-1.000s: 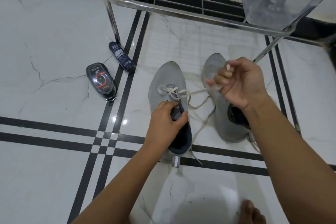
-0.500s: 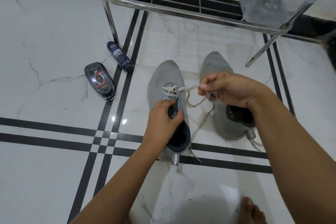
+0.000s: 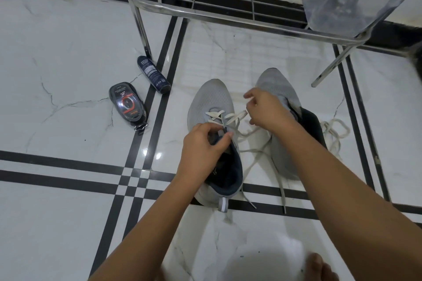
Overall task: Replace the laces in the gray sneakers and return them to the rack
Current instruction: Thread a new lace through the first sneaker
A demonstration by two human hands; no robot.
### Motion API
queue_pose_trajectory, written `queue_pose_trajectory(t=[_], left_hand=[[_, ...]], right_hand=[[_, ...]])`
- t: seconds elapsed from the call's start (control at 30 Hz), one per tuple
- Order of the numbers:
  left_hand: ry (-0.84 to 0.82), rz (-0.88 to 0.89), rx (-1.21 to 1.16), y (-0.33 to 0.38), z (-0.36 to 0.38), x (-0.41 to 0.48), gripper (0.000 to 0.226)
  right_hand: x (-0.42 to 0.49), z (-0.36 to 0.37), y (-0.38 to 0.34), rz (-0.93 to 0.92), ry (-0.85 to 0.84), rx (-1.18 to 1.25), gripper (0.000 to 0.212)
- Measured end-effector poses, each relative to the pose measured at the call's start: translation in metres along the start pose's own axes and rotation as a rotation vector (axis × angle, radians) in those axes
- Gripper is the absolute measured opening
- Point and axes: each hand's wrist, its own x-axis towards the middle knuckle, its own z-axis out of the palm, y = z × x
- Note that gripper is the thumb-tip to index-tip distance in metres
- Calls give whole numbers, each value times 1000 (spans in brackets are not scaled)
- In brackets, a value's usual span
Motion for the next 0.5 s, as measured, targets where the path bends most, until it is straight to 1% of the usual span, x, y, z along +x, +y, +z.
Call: queue_pose_trajectory(t=[0.03, 0.07, 0.1, 0.17, 0.2, 0.23, 0.4, 0.5], left_hand=[[10, -8, -11, 0, -3, 3, 25], [16, -14, -5, 0, -5, 7, 24], [21, -16, 15, 1, -8, 10, 22], [39, -11, 39, 2, -12, 16, 17], [50, -13, 37, 3, -13, 18, 15], [60, -17, 32, 4, -14, 20, 14], [43, -42, 2, 11, -14, 21, 9], [-10, -174, -182, 16, -11, 20, 15]], right_hand=[[3, 2, -3, -32, 10, 14, 31], [6, 3, -5, -61, -34, 6, 30], [8, 2, -8, -73, -123, -32, 27], [7, -4, -15, -36, -347, -165, 24], [7, -6, -16, -20, -420, -213, 25], [8, -7, -16, -11, -451, -231, 25], [3, -16, -24, 49, -383, -38, 16], [-5, -32, -37, 30, -442, 119, 17]])
